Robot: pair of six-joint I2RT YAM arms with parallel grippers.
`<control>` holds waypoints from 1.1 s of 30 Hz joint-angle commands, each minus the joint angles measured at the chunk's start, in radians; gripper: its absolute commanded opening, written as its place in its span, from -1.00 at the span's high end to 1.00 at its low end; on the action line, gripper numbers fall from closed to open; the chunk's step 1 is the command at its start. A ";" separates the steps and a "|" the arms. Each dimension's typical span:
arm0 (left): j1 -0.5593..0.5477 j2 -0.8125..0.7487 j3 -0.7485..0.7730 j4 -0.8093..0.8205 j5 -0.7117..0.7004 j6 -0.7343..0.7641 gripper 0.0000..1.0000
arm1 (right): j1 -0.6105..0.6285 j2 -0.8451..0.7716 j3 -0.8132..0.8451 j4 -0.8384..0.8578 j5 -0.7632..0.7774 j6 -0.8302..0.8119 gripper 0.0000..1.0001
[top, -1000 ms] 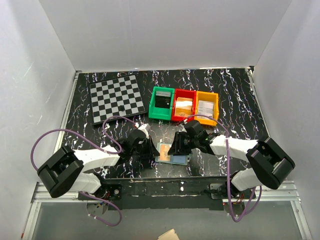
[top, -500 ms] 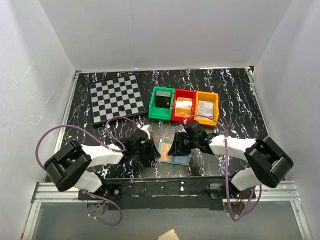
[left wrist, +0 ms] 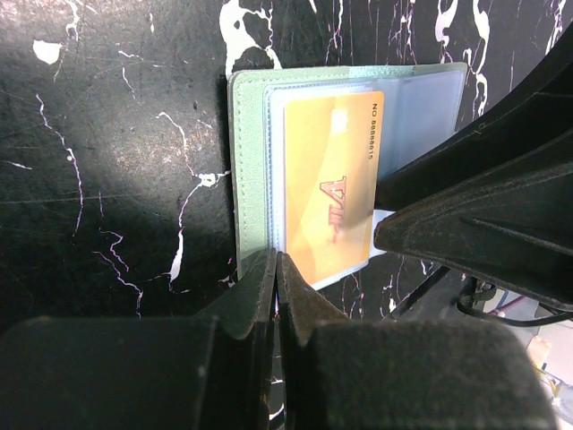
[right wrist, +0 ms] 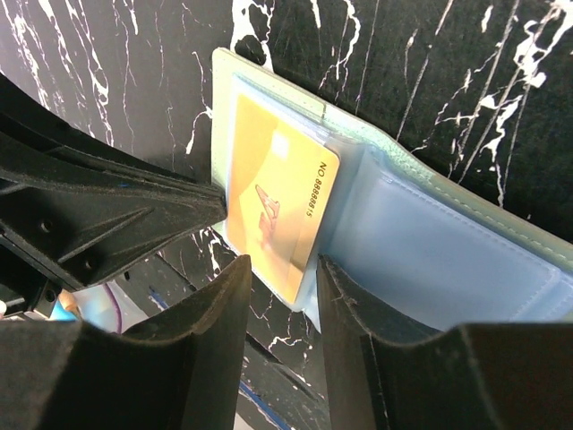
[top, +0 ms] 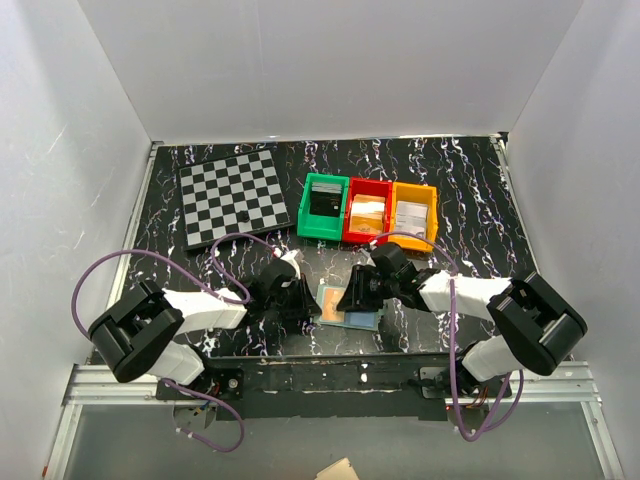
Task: Take the credit cards out of the card holder
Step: Remove the credit card from the card holder.
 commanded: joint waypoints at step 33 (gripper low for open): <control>-0.015 0.062 -0.053 0.049 0.017 -0.019 1.00 | -0.030 -0.081 -0.085 0.189 -0.047 0.023 0.25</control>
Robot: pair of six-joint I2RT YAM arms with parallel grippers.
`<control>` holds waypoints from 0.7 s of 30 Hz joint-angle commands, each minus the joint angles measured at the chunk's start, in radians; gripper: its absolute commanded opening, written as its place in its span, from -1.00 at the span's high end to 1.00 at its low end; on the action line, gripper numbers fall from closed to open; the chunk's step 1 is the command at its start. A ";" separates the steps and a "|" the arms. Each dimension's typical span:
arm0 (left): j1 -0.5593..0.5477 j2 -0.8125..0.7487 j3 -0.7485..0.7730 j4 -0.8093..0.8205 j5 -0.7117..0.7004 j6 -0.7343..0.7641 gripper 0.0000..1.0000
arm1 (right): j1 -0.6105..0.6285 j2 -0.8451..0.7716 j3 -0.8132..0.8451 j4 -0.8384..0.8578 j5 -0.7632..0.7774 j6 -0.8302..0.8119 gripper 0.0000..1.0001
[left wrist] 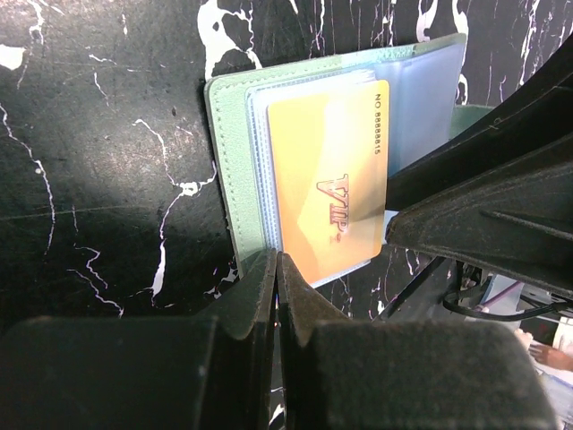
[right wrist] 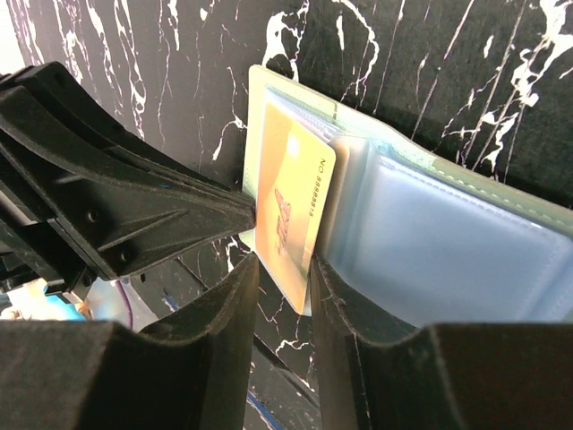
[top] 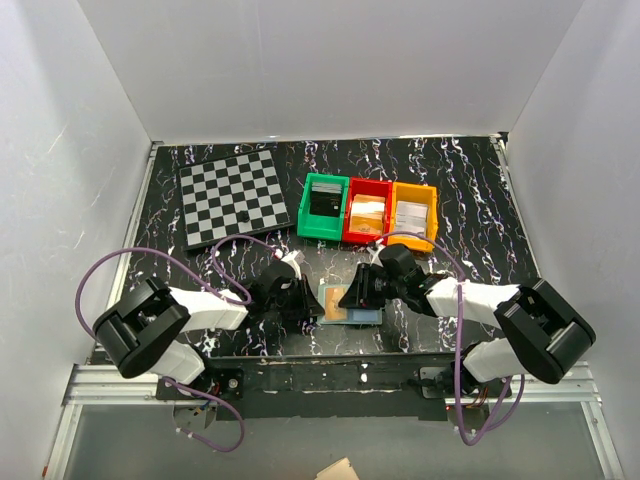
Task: Take the credit cards out of the card holder
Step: Remove the credit card from the card holder.
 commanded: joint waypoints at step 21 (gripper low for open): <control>-0.018 -0.033 -0.009 -0.076 -0.016 0.006 1.00 | -0.016 0.007 -0.025 0.074 -0.027 0.010 0.46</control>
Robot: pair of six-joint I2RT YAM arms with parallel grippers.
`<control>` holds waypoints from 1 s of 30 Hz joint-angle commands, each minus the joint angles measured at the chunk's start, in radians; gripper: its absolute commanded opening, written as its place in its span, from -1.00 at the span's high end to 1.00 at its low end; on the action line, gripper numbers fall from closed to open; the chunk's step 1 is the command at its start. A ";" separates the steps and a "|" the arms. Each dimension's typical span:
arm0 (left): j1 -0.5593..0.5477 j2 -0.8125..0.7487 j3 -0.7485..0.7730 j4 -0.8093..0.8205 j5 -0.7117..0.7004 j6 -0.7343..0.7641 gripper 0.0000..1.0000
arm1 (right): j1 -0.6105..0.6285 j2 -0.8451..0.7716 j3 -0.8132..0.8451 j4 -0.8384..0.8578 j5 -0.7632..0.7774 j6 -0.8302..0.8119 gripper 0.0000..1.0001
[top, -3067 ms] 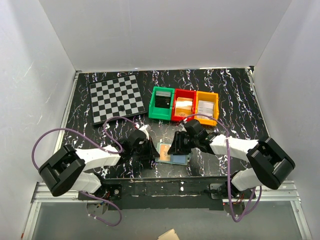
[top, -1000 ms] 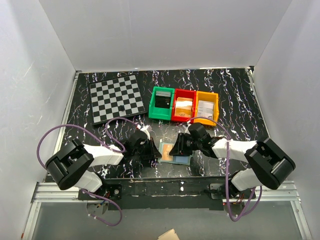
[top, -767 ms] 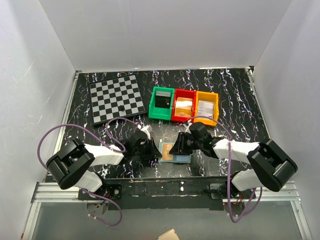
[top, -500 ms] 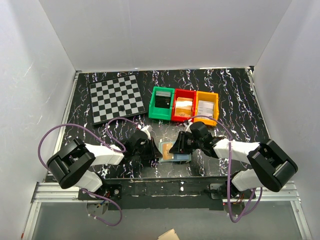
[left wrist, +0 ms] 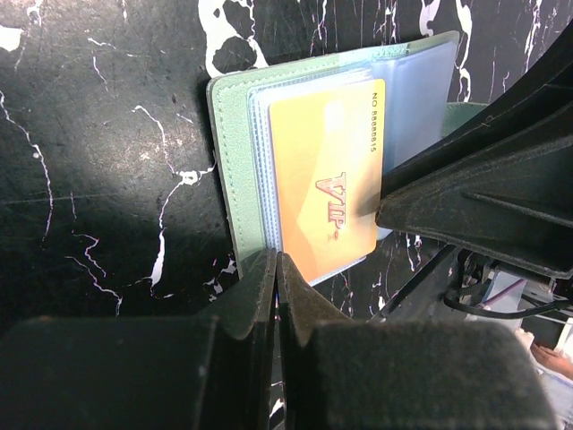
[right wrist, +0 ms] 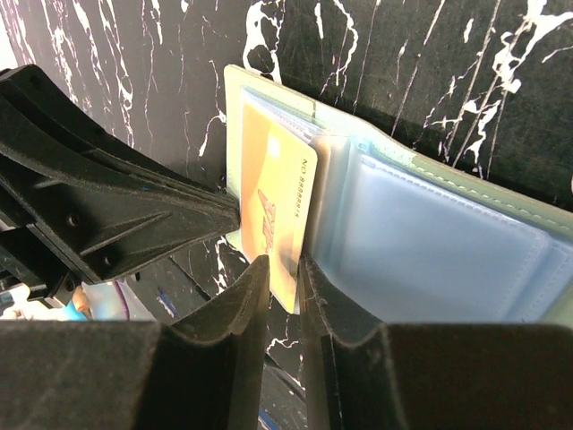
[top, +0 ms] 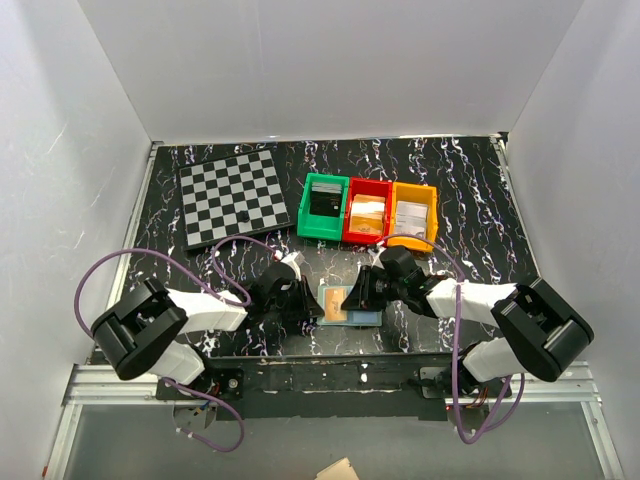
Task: Take the credit cards out of the card holder
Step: Remove the credit card from the card holder.
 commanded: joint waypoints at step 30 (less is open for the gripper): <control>-0.005 -0.060 0.132 -0.170 -0.060 0.064 1.00 | -0.014 0.001 -0.012 0.040 -0.021 0.008 0.25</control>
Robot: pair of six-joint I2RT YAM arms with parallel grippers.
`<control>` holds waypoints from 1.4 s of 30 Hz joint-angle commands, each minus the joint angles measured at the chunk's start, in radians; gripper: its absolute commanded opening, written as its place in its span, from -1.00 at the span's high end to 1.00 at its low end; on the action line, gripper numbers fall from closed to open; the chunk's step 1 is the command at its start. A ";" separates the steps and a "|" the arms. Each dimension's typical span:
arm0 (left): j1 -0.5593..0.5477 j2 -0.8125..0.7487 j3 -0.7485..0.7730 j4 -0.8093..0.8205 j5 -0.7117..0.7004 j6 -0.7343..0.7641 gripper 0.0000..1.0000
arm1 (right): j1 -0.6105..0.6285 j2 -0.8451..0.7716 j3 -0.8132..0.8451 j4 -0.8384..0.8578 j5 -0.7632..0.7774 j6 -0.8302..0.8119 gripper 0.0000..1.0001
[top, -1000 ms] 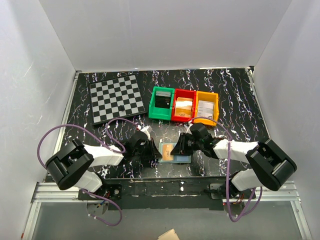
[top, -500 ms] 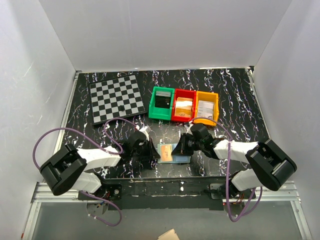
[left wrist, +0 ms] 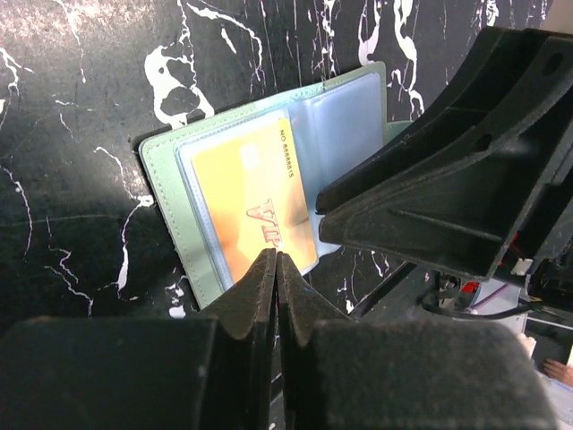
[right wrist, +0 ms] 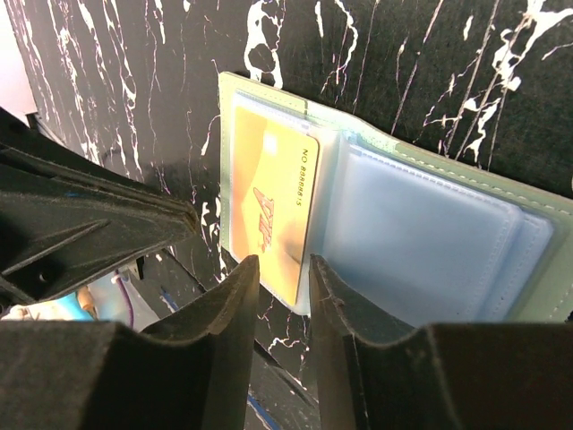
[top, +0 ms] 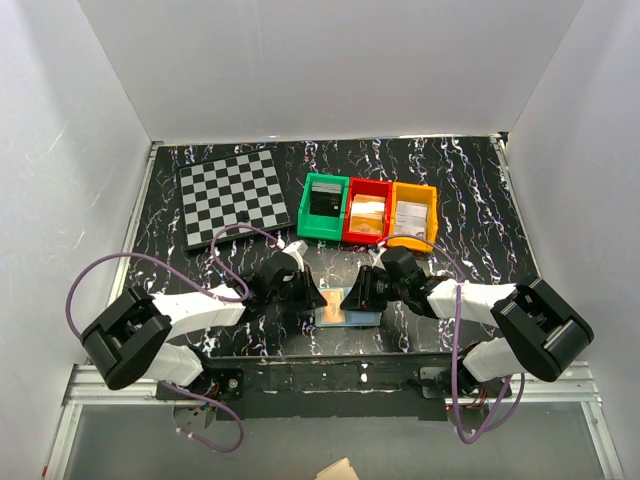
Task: Take the credit cards out of the card holder
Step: Remove the credit card from the card holder.
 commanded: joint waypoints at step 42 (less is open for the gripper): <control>-0.003 0.180 -0.055 0.055 -0.016 0.010 1.00 | -0.016 -0.018 0.002 0.057 -0.037 -0.007 0.24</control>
